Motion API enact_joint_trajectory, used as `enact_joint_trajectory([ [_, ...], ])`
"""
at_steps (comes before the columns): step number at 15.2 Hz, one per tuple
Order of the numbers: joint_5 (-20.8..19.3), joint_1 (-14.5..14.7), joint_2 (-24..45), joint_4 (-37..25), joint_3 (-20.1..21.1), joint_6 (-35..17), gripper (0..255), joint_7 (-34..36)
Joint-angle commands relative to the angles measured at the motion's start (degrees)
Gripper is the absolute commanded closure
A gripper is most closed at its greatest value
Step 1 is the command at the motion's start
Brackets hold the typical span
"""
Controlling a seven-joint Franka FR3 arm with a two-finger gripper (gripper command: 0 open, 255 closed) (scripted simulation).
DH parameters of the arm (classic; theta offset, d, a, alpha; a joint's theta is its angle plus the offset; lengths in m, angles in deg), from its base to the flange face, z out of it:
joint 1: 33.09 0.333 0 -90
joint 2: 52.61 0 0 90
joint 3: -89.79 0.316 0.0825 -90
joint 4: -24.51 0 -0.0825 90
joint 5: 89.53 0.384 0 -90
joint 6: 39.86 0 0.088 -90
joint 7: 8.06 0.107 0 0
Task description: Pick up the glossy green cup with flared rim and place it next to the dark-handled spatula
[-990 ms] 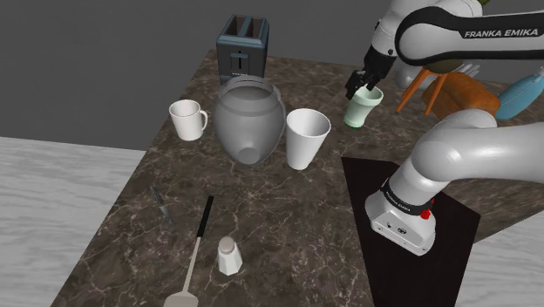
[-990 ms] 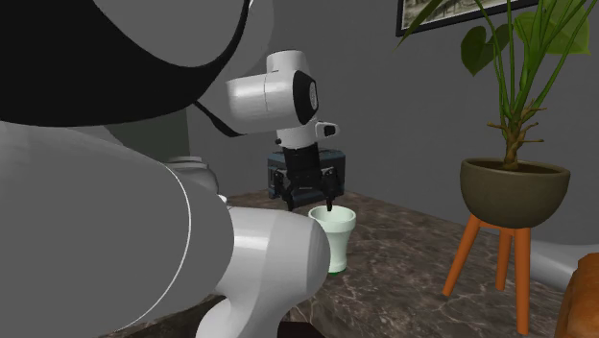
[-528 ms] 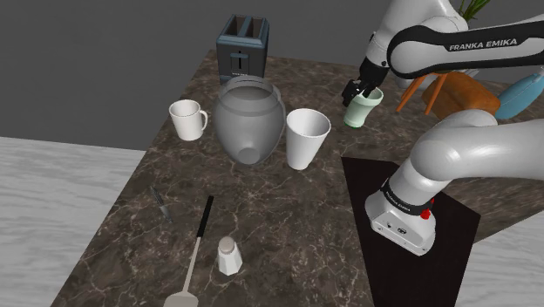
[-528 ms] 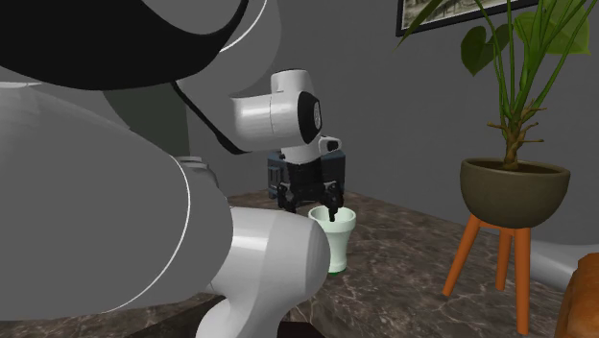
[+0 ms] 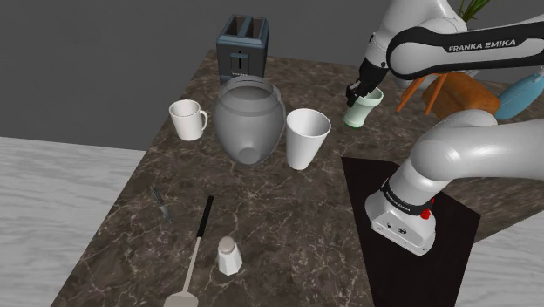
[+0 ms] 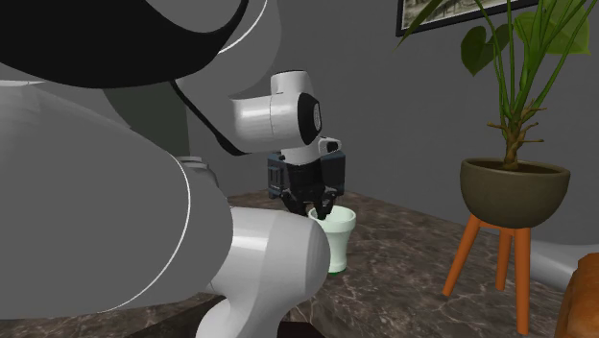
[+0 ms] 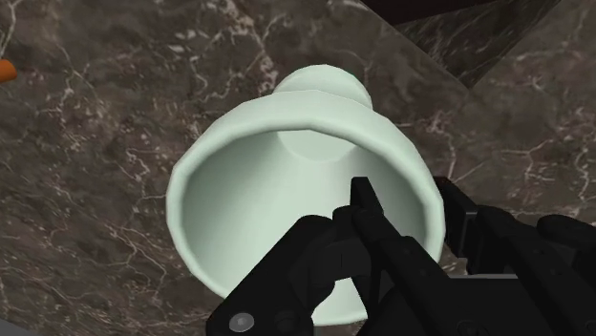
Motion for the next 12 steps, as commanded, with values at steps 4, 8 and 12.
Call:
enact_joint_trajectory([
  [4,0.0,0.0,0.0,0.0,0.0,0.0,255,0.0],
  [8,0.0,0.0,0.0,0.0,0.0,0.0,255,0.0],
  [12,0.8,0.5,-1.2,-2.6,0.4,3.8,255,-0.4],
])
